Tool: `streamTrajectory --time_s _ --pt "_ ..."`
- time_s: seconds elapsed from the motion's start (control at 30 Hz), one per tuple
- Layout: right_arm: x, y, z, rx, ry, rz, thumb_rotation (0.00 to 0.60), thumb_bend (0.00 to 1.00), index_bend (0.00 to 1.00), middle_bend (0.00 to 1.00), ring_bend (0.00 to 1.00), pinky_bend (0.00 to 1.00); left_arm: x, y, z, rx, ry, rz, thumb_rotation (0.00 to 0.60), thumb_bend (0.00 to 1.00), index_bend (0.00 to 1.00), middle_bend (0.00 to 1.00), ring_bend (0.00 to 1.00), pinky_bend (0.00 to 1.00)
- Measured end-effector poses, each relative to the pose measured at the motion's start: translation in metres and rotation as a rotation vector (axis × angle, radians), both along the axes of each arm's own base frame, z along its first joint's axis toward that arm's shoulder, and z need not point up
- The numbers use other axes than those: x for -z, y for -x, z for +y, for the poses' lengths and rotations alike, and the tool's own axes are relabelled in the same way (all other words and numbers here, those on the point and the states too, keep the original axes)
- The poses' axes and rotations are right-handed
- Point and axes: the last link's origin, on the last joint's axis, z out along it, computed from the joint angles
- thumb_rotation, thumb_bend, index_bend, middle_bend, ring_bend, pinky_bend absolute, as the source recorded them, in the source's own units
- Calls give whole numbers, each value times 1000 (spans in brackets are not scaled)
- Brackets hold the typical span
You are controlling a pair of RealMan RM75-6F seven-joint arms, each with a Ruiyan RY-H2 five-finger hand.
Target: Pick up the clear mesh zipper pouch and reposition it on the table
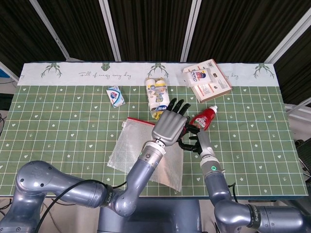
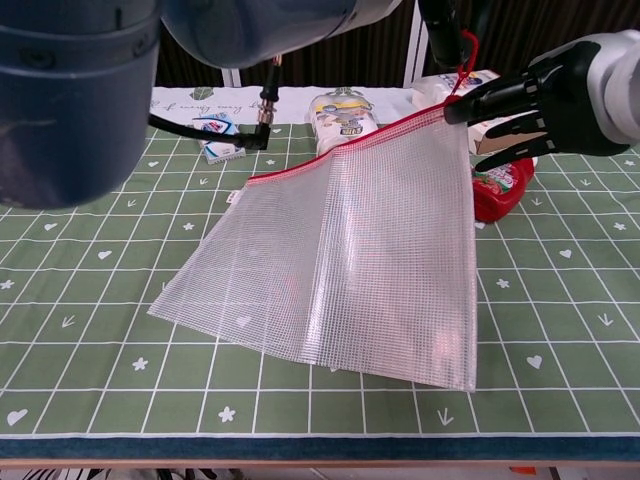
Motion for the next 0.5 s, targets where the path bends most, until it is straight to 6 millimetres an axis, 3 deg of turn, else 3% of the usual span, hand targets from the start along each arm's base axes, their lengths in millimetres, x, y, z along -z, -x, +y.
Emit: streamTrajectory --time_s 0.5 --pt "-6 -5 0 -13 12 -43 600 514 576 204 0 219 -6 9 -4 6 13 7 600 495 578 122 0 0"
